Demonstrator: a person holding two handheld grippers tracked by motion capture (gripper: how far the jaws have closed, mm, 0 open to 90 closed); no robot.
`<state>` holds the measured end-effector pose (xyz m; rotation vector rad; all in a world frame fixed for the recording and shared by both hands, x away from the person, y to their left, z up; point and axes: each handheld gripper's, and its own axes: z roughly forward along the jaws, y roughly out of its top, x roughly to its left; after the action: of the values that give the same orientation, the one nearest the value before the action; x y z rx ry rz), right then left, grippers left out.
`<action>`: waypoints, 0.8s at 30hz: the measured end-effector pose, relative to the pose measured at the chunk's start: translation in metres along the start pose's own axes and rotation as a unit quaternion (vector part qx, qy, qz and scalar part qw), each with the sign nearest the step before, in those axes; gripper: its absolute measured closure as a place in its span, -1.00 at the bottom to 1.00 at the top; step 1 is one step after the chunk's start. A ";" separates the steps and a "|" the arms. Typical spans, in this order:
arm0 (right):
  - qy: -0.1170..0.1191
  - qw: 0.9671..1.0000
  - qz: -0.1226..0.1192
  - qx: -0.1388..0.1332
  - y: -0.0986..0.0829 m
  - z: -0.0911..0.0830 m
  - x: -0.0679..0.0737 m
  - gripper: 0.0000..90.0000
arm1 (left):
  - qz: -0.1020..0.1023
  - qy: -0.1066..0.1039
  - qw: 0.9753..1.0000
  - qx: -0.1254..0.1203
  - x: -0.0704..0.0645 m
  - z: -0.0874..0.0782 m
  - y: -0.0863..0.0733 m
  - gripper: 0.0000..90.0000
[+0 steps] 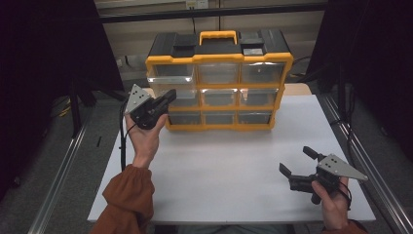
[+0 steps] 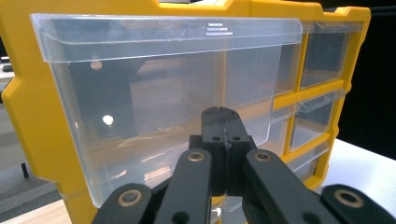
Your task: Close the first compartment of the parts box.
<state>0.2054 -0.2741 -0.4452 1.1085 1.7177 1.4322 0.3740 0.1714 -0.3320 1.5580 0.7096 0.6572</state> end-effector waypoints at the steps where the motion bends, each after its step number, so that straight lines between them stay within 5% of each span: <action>1: -0.001 1.000 0.000 -0.001 0.000 0.000 0.000 -1.00 | 0.000 0.000 1.000 0.000 0.000 0.000 0.000 1.00; 24: 0.000 1.000 0.000 0.000 0.000 0.000 0.000 -1.00 | 0.007 0.009 1.000 -0.001 0.004 0.010 0.000 1.00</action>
<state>0.2054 -0.2743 -0.4452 1.1084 1.7188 1.4315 0.3838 0.1679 -0.3327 1.5579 0.7125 0.6836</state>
